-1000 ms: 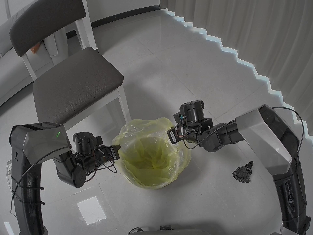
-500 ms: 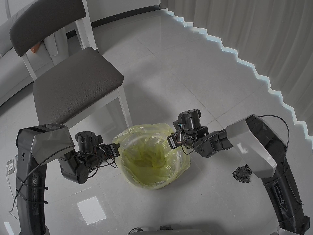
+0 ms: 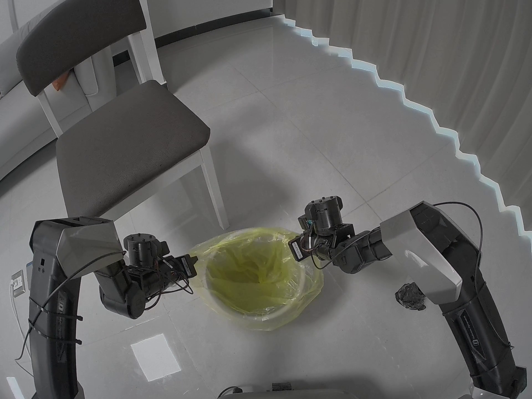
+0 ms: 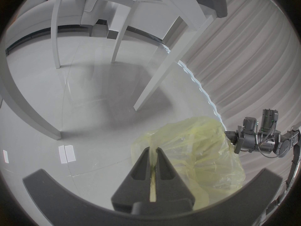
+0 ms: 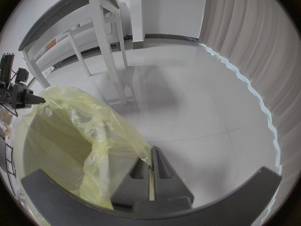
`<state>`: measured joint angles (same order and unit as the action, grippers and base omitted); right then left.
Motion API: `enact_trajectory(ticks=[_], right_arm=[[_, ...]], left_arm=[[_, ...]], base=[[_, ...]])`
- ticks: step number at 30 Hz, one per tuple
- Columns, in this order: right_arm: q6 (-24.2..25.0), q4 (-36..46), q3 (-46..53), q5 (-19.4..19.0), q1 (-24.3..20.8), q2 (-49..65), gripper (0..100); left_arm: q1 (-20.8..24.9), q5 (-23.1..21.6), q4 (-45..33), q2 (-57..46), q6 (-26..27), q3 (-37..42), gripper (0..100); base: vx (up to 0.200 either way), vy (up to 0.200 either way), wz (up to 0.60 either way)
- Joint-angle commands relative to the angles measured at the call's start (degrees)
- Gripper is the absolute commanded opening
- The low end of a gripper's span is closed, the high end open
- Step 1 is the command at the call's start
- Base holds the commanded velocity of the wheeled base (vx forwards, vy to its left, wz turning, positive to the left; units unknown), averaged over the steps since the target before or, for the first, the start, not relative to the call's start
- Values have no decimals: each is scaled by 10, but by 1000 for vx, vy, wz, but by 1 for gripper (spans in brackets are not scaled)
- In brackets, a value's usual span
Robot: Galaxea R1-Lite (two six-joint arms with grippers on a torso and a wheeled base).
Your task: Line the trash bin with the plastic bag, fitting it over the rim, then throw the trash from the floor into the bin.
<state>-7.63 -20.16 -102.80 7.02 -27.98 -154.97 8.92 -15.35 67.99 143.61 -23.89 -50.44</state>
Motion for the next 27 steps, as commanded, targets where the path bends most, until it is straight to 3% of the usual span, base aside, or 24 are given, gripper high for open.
enact_trajectory(ticks=[1,14,27], right_arm=[[0,0,11,2,0,2,0],[-2,-15,51,3,2,10,0],[5,-10,-13,12,15,17,0]], left_arm=[[-8,-4,6,-4,0,25,0],[-15,-19,76,-7,-2,92,0],[-20,-19,72,-24,-42,47,0]], base=[[0,0,0],[0,0,0],[0,0,0]])
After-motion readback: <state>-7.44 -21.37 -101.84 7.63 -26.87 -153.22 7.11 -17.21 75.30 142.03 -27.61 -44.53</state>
